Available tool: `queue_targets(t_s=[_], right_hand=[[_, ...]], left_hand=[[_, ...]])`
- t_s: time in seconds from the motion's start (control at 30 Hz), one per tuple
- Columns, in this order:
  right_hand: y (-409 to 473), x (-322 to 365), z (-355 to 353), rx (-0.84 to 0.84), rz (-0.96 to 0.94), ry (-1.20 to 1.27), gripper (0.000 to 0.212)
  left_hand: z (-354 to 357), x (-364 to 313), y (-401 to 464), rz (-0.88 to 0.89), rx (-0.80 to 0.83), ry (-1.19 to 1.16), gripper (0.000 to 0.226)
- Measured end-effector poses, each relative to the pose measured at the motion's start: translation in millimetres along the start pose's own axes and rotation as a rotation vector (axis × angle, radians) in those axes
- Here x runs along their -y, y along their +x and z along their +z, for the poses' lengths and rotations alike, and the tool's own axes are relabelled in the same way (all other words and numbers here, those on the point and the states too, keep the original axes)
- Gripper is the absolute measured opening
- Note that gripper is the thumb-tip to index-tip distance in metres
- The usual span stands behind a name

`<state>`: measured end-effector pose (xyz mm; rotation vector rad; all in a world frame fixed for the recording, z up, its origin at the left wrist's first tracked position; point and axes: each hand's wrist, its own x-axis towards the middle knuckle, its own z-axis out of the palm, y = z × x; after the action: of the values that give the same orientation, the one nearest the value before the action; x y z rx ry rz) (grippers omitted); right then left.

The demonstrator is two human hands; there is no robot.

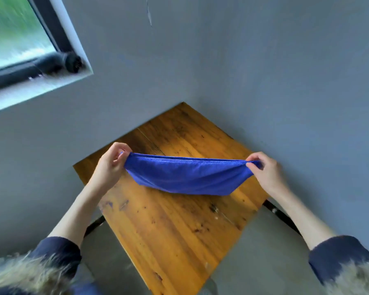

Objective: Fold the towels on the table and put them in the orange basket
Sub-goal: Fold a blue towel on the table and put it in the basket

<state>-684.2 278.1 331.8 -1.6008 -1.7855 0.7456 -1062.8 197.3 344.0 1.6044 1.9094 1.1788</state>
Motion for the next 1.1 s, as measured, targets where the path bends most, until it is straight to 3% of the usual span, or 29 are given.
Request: queue_targets(t_s=[0.17, 0.43, 0.6, 0.73, 0.93, 1.1], right_hand=[[15.2, 27.0, -31.2, 0.008, -0.082, 0.019, 0.028], [27.3, 69.8, -46.7, 0.129, -0.179, 0.110, 0.018], [26.1, 72.2, -39.3, 0.295, -0.283, -0.031, 0.022], [24.6, 64.4, -26.7, 0.427, -0.336, -0.198, 0.024], [40.6, 70.7, -24.4, 0.247, -0.326, -0.075, 0.038], [58.6, 79.1, -31.1, 0.068, -0.214, 0.211, 0.022]], left_hand=[[-28.4, -46.2, 20.3, 0.038, -0.099, 0.032, 0.018], [-60.9, -67.1, 20.2, -0.064, -0.349, 0.009, 0.025], [-76.5, -80.7, 21.1, -0.062, -0.441, -0.066, 0.023], [-85.2, -89.8, 21.5, -0.048, -0.419, -0.103, 0.023], [-85.1, -89.0, 13.5, -0.031, -0.382, -0.019, 0.028], [-69.0, -88.0, 3.0, -0.035, -0.353, -0.018, 0.028]])
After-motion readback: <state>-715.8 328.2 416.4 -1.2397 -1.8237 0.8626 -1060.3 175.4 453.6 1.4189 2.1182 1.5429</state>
